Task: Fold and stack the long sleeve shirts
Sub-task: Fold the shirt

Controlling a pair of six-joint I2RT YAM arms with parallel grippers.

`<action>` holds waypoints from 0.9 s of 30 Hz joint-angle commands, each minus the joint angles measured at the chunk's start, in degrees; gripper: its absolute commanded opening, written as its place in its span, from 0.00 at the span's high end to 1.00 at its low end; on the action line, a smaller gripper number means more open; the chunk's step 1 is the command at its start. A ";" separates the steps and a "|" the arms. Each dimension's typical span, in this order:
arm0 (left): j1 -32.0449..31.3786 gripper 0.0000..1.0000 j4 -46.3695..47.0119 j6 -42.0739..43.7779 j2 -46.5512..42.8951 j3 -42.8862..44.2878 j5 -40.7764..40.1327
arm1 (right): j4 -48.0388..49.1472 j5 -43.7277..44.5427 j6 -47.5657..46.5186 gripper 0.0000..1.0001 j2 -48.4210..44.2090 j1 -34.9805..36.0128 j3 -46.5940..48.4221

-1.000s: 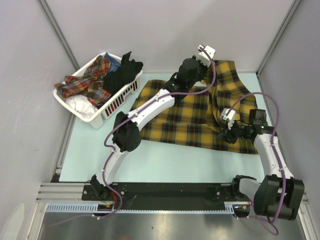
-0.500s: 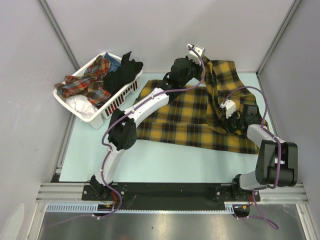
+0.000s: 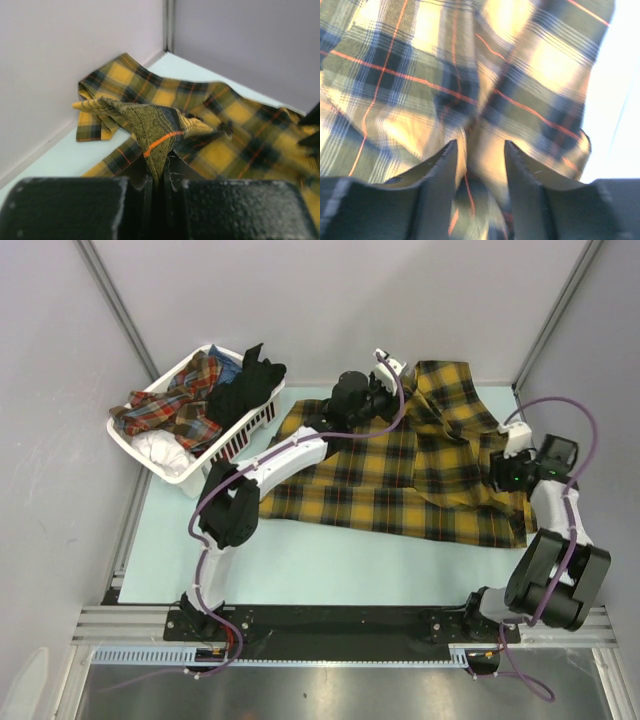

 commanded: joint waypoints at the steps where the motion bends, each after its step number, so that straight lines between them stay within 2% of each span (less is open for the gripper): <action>1: 0.40 0.94 2.76 5.63 -7.09 -4.46 6.65 | -18.50 -5.33 -4.18 0.50 -4.90 -7.28 5.72; 5: 0.58 0.93 1.88 8.01 -8.50 -6.84 8.50 | -30.45 -3.50 -7.71 0.49 -5.61 -14.05 6.16; 8: 0.49 0.93 0.91 9.15 -8.76 -7.01 9.64 | -33.11 -1.04 -10.17 0.50 -4.56 -17.92 4.76; 13: 0.75 0.93 0.04 11.17 -8.42 -7.10 15.43 | -32.94 2.31 -11.67 0.52 0.80 -20.73 2.39; 19: 2.07 0.91 -0.14 11.61 -7.80 -7.46 18.25 | -29.43 4.42 -13.34 0.51 5.28 -24.95 0.89; 23: 3.04 0.91 -0.76 11.35 -7.45 -7.63 22.64 | -26.97 3.46 -12.90 0.51 7.04 -25.57 1.33; 27: 3.22 0.91 -1.81 12.40 -7.45 -7.63 23.44 | -27.84 0.56 -11.58 0.54 8.01 -25.22 3.78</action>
